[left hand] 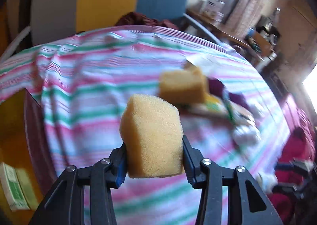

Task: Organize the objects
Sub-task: 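Close the right gripper on the white knitted sock, then carry the sponge into the gold tray and open the left gripper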

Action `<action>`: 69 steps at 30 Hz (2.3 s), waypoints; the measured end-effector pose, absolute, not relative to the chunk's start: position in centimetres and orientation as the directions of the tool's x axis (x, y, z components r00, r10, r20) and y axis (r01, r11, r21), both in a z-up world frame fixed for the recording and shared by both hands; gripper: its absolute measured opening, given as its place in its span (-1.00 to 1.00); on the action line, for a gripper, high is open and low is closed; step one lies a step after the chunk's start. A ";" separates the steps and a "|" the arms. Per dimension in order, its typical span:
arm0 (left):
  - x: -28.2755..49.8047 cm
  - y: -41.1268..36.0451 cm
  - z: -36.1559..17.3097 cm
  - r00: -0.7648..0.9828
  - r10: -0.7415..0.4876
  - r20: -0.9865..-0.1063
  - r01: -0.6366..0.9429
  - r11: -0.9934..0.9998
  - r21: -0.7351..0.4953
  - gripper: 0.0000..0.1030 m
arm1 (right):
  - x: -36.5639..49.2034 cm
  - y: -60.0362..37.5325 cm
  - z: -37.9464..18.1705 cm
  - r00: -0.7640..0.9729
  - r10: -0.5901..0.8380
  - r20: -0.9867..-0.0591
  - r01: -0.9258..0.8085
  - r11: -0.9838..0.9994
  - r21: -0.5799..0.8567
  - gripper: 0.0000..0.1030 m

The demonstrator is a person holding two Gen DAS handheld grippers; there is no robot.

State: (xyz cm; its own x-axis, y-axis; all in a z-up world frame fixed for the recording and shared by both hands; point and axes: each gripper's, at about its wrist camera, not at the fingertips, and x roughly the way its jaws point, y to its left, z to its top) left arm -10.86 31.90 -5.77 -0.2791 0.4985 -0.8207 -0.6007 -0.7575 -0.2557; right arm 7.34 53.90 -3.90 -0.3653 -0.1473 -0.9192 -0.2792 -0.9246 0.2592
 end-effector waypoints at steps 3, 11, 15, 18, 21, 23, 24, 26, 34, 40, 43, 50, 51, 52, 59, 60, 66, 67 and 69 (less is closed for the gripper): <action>-8.5 31.7 -5.4 -0.252 0.533 -0.808 -0.635 -0.721 -0.278 -0.08 | 6.7 53.3 -4.5 -0.285 -0.140 -0.948 -0.233 -0.950 0.210 0.71; -4.4 29.9 -4.2 -0.251 0.574 -0.779 -0.676 -0.680 -0.283 -0.08 | 5.6 51.6 -6.5 -0.104 -0.054 -0.993 -0.103 -0.993 0.065 0.72; -3.4 28.9 -4.0 -0.254 0.583 -0.772 -0.681 -0.674 -0.285 -0.08 | 5.3 51.5 -7.2 -0.056 -0.024 -0.998 -0.097 -0.995 0.029 0.69; -2.6 28.0 -3.8 -0.251 0.594 -0.765 -0.683 -0.668 -0.295 -0.08 | 5.3 51.6 -7.8 -0.018 0.018 -1.000 -0.107 -0.994 -0.016 0.45; -1.8 27.4 -3.6 -0.256 0.602 -0.756 -0.686 -0.665 -0.296 -0.08 | 5.4 51.4 -7.6 -0.034 0.043 -0.998 -0.085 -0.996 -0.040 0.33; -1.4 26.9 -3.4 -0.261 0.607 -0.750 -0.687 -0.663 -0.297 -0.08 | 5.5 51.1 -7.6 -0.040 0.066 -0.997 -0.063 -0.996 -0.064 0.29; -1.2 26.5 -3.2 -0.264 0.610 -0.747 -0.686 -0.663 -0.300 -0.08 | 5.5 51.1 -7.6 -0.041 0.076 -0.996 -0.059 -0.996 -0.073 0.27; -1.0 25.7 -3.0 -0.272 0.615 -0.740 -0.677 -0.668 -0.307 -0.08 | 5.7 50.9 -7.5 -0.047 0.110 -0.993 -0.051 -0.993 -0.107 0.24; -1.9 18.4 -1.8 -0.374 0.588 -0.717 -0.562 -0.759 -0.328 -0.08 | 6.3 51.3 -6.5 -0.097 0.201 -0.975 -0.067 -0.978 -0.196 0.20; -3.8 10.0 -1.6 -0.488 0.480 -0.729 -0.407 -0.864 -0.297 -0.08 | 6.6 51.9 -6.1 -0.109 0.218 -0.970 -0.081 -0.974 -0.209 0.20; -5.7 5.5 -2.1 -0.531 0.387 -0.754 -0.303 -0.918 -0.257 -0.08 | 6.8 52.1 -5.9 -0.117 0.233 -0.966 -0.086 -0.971 -0.224 0.20; -9.8 -0.9 -4.2 -0.563 0.204 -0.801 -0.139 -0.979 -0.151 -0.08 | 7.1 53.0 -5.4 -0.124 0.237 -0.963 -0.086 -0.970 -0.228 0.19; -10.2 -1.3 -4.5 -0.562 0.190 -0.805 -0.131 -0.981 -0.141 -0.08 | 7.1 53.1 -5.3 -0.123 0.239 -0.963 -0.085 -0.970 -0.229 0.19; -10.8 -1.8 -4.7 -0.566 0.171 -0.806 -0.118 -0.985 -0.126 -0.07 | 7.2 53.2 -5.3 -0.123 0.241 -0.963 -0.085 -0.969 -0.231 0.19; -14.2 -3.4 -5.6 -0.568 0.123 -0.814 -0.095 -0.992 -0.083 -0.04 | 7.5 54.1 -4.8 -0.119 0.248 -0.961 -0.091 -0.967 -0.238 0.19; -14.5 -3.3 -5.5 -0.567 0.130 -0.814 -0.102 -0.991 -0.087 -0.03 | 7.5 54.2 -4.7 -0.117 0.247 -0.962 -0.093 -0.967 -0.237 0.20; -15.8 -2.4 -5.8 -0.565 0.091 -0.820 -0.122 -0.992 -0.025 0.03 | 7.7 55.1 -4.4 -0.107 0.237 -0.965 -0.092 -0.969 -0.228 0.19; -15.7 -2.4 -5.8 -0.564 0.101 -0.820 -0.122 -0.992 -0.038 0.09 | 7.7 55.2 -4.3 -0.105 0.237 -0.966 -0.091 -0.969 -0.228 0.19; -15.3 -2.6 -5.6 -0.557 0.140 -0.819 -0.128 -0.988 -0.082 0.31 | 7.8 55.6 -4.2 -0.101 0.230 -0.968 -0.089 -0.971 -0.222 0.20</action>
State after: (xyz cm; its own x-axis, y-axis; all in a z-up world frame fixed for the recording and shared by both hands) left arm -15.29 -2.62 -5.64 -0.5565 0.1403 -0.8189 -0.1282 -0.9883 -0.0822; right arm 7.80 55.56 -4.18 -0.1013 0.2301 -0.9679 -0.0886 -0.9711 -0.2216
